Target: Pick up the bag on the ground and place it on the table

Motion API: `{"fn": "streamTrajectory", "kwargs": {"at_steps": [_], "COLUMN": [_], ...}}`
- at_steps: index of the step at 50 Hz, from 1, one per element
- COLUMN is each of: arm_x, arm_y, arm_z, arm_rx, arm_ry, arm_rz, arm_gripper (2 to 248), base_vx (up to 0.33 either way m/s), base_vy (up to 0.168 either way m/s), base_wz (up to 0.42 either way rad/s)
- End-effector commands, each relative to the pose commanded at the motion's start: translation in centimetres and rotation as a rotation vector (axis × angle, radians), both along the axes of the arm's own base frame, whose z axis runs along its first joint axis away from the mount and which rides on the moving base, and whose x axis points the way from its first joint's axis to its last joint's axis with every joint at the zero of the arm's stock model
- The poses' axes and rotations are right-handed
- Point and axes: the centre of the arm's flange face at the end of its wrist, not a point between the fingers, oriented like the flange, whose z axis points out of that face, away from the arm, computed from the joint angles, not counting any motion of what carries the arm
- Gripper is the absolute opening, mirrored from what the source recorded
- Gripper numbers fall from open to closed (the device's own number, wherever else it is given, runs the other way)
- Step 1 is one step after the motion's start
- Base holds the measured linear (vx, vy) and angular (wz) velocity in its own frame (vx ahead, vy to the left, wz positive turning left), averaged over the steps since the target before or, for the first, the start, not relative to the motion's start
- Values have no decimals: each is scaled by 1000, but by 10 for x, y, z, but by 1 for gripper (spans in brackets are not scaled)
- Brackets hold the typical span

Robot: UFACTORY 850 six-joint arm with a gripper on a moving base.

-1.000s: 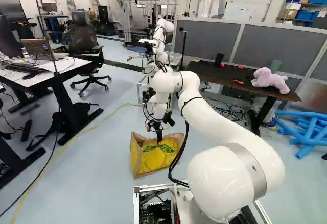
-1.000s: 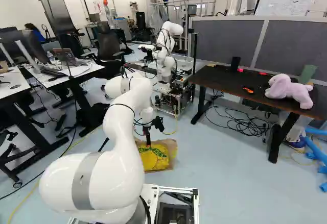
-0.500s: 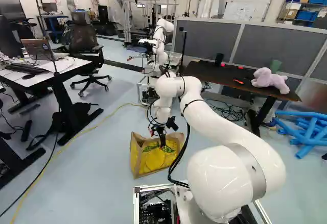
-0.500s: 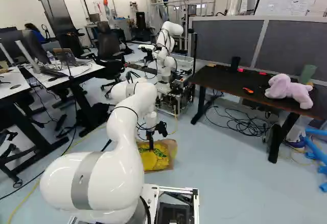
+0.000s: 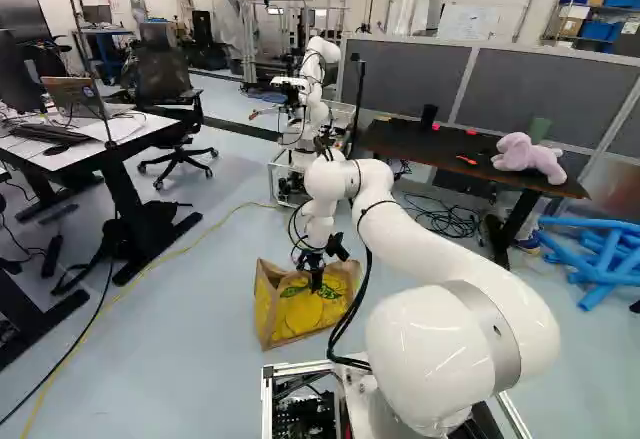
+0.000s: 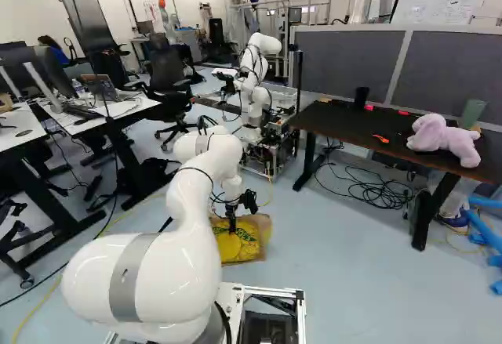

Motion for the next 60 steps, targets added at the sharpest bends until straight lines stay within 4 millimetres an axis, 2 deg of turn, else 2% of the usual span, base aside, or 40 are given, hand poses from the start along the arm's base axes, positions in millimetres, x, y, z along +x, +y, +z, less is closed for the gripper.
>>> {"fn": "streamTrajectory", "kwargs": {"at_steps": [1,2,6,7,11,12,17,18,22,23,53,60], "arm_x": [0,0,0,0,0,0,0,0,0,0,0,0], "arm_y": [0,0,0,0,0,0,0,0,0,0,0,0], "arm_z": [0,0,0,0,0,0,0,0,0,0,0,6], "arm_rx": [0,0,0,0,0,0,0,0,0,0,0,0], "arm_ry": [0,0,0,0,0,0,0,0,0,0,0,0], "arm_rz": [0,0,0,0,0,0,0,0,0,0,0,0], "arm_gripper": [201,164,164,126,126,88,88,51,51,22,22,22], "base_vx": [0,0,0,0,0,0,0,0,0,0,0,0], "base_vy": [0,0,0,0,0,0,0,0,0,0,0,0], "base_wz": [0,0,0,0,0,0,0,0,0,0,0,0]}}
